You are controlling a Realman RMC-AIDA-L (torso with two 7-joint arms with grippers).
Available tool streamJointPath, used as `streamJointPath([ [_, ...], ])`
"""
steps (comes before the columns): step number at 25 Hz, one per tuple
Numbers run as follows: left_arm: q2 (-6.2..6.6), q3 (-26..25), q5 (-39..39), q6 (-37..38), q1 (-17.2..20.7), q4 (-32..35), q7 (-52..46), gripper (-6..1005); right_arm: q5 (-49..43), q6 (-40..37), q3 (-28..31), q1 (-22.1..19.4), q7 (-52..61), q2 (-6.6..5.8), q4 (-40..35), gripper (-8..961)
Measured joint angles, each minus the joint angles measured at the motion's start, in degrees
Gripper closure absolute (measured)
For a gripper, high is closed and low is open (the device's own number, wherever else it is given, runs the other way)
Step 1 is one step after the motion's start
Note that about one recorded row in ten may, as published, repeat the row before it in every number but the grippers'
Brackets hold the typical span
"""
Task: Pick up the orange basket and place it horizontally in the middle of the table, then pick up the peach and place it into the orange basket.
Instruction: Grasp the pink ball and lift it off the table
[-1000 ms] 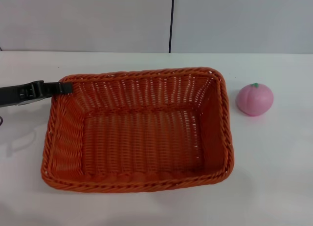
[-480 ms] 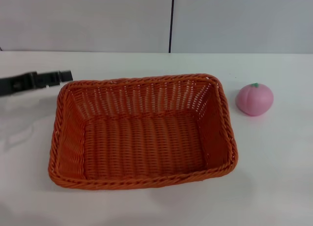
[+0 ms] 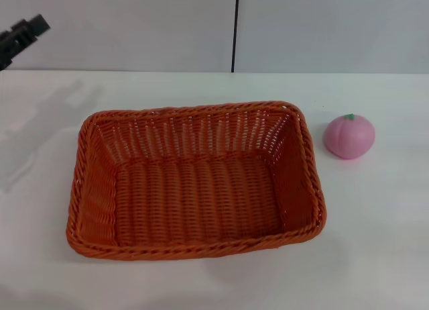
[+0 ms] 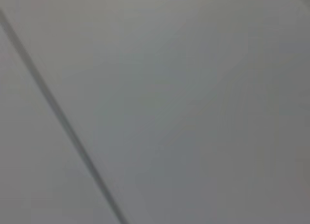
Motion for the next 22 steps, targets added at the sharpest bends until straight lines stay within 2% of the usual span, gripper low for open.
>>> streamJointPath([
  [1, -0.68, -2.0, -2.1, -0.2, 0.0, -2.5, 5.9, 390, 0.0, 0.0, -4.5, -0.3, 3.3, -0.10, -3.5, 415],
  [3, -0.68, -2.0, -2.1, -0.2, 0.0, -2.5, 5.9, 391, -0.1, 0.1, -6.5, -0.5, 4.9, -0.17, -5.2, 415],
  [4, -1.08, -2.8, -4.3, 0.0, 0.1, -4.7, 11.9, 392, -0.9, 0.2, -10.9, -0.9, 9.2, -0.68, -9.0, 415],
  [5, -1.08, -2.8, -4.3, 0.0, 0.1, -4.7, 11.9, 393, -2.1, 0.1, -13.0, -1.2, 12.0, -1.11, -11.1, 415],
  [6, -1.28, -3.0, -9.6, 1.6, 0.6, -10.9, 22.8, 393, -3.6, 0.0, -14.6, -1.4, 14.9, -1.55, -12.9, 415],
  [7, -1.27, -3.0, -11.4, 2.5, 0.8, -13.0, 26.4, 394, -9.1, -0.3, -17.8, -1.7, 21.8, -2.44, -18.5, 415],
  [8, -1.27, -3.0, -11.4, 2.5, 0.8, -13.0, 26.4, 394, -9.1, -0.3, -17.8, -1.7, 21.8, -2.44, -18.5, 415],
  [11, -1.25, -3.0, -12.6, 3.4, 1.2, -15.0, 32.1, 394, -17.8, -0.5, -19.2, -1.3, 30.1, -3.00, -26.2, 415],
  [12, -1.27, -3.0, -12.7, 3.5, 1.3, -15.2, 32.9, 394, -17.8, -0.5, -19.2, -1.3, 30.1, -3.00, -26.2, 415],
  [14, -1.28, -3.2, -12.8, 3.5, 1.3, -15.4, 33.4, 395, -22.5, -2.2, -19.5, -1.0, 34.2, -3.14, -31.0, 415],
  [18, -1.33, -3.1, -13.1, 3.7, 1.3, -16.1, 33.7, 395, -30.1, -10.3, -19.7, 0.7, 40.1, -3.55, -40.4, 416],
  [20, -1.43, -3.1, -13.1, 4.0, 1.3, -16.5, 33.8, 395, -30.9, -11.5, -19.8, 1.1, 41.6, -3.72, -41.6, 416],
  [21, -1.51, -3.1, -13.1, 4.5, 1.3, -16.7, 34.2, 395, -33.8, -13.8, -20.2, 2.6, 46.0, -4.63, -43.3, 416],
  [22, -1.54, -3.2, -13.1, 4.7, 1.3, -16.9, 34.6, 394, -33.8, -13.8, -20.2, 2.6, 46.0, -4.63, -43.3, 416],
])
